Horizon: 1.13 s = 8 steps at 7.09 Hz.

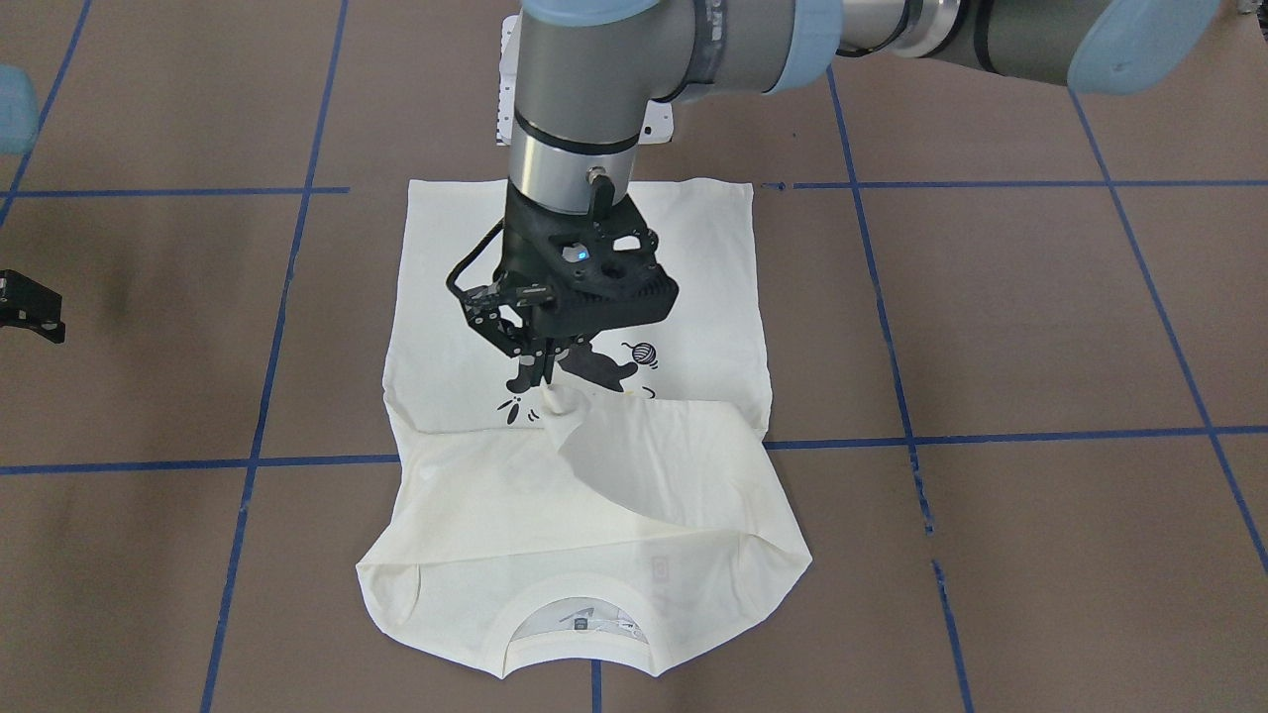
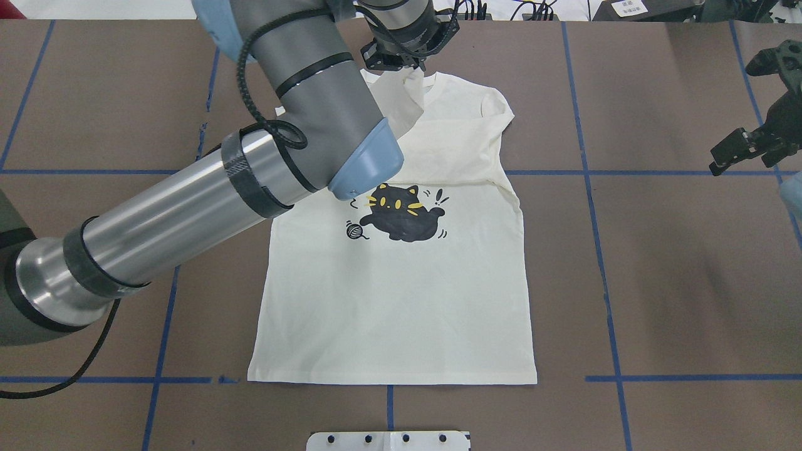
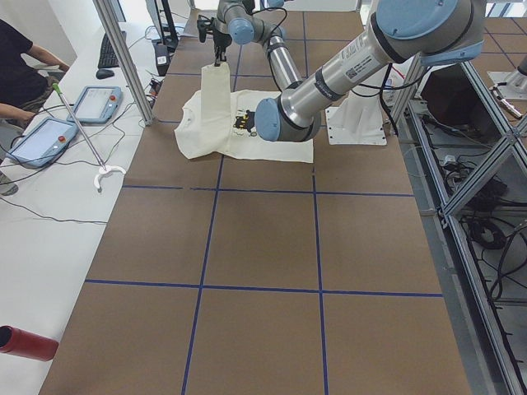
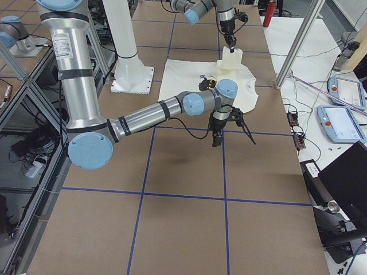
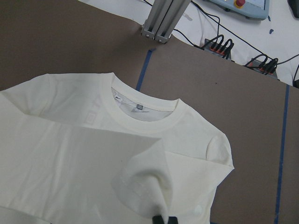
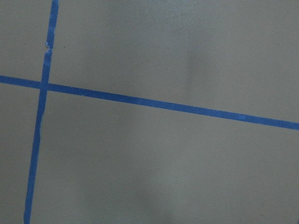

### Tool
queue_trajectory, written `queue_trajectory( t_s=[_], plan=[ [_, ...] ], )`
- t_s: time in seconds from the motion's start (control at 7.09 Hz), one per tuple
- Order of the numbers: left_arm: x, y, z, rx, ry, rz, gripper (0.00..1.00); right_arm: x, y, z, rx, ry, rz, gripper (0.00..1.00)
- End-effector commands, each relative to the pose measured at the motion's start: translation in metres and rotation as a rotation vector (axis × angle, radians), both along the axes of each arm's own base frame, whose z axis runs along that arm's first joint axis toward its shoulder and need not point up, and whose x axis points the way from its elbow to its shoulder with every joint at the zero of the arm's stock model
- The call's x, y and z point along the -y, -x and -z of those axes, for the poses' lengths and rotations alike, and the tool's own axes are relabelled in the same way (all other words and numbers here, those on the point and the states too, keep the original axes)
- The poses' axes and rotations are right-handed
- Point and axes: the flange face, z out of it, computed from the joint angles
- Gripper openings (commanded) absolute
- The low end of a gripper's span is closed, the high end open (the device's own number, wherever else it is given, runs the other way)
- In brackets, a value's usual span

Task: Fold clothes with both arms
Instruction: 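Fold the held sleeve across the chest toward the right gripper side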

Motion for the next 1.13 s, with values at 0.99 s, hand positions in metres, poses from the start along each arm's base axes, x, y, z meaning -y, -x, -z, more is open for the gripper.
queue_trajectory(
  t_s=[0.99],
  plan=[
    [-0.019,-0.133,-0.008,-0.142,0.094,0.077,0.00,-0.001,0.000,-0.003,0.003,0.013,0.000,1.00]
  ],
)
